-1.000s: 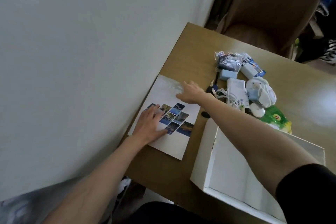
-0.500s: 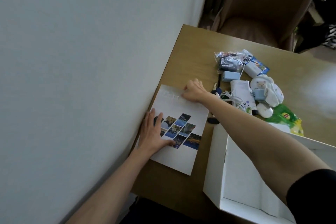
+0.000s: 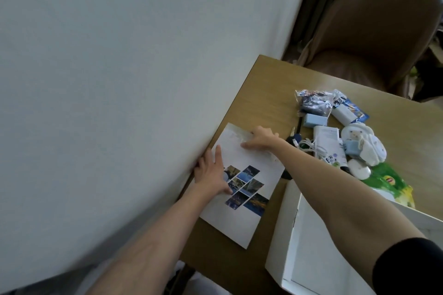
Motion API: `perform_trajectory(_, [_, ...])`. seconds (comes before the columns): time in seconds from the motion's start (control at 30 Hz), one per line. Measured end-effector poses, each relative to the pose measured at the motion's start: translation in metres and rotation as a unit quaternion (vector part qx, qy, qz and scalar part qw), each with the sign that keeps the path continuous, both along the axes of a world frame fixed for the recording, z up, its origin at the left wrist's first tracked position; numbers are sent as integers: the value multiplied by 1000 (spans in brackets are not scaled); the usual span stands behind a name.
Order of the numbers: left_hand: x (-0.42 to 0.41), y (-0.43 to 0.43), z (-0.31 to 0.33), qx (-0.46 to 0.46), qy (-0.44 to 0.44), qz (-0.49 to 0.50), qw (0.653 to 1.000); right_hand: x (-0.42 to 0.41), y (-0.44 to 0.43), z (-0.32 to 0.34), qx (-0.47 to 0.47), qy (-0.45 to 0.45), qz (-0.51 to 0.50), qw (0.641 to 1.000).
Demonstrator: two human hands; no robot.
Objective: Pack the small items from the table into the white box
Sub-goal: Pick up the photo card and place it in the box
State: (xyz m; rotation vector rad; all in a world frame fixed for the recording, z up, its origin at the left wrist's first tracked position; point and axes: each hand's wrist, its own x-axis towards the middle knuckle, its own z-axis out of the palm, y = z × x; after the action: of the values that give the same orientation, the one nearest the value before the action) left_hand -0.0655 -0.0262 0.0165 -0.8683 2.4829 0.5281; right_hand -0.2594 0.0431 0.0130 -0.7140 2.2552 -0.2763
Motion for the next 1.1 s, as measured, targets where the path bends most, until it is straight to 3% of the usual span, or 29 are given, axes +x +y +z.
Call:
perform_trajectory(0.07, [2,1,5,-5,43,3,999,2,6,14,-58,-55,-13,997])
perform_trajectory(0.17, [14,-5,12,21,208,23,978,5,26,47,-146,-73,-4,987])
perform_trajectory(0.27, [34,-7,27,63,342,89,933,8,56,87,-239,-55,-23,969])
perform_trajectory(0.4, [51,0,70,45,489,198,849,7,100,154,-377,-9,-64,924])
perform_trajectory(0.57, [43,31,158,101,612,252,743,17,165,231,-514,22,-105,851])
perform_trajectory(0.77, [25,86,226,156,689,215,674,43,253,266,-590,51,-208,778])
perform_trajectory(0.83, [18,104,229,240,669,207,672,49,279,262,-598,34,-267,755])
perform_trajectory(0.9, [11,121,223,307,621,180,699,57,304,254,-605,-11,-315,731])
perform_trajectory(1.0, [4,147,217,296,564,147,757,70,337,237,-585,-56,-371,719])
perform_trajectory(1.1, [-1,167,203,324,527,115,777,81,370,211,-548,-39,-409,729])
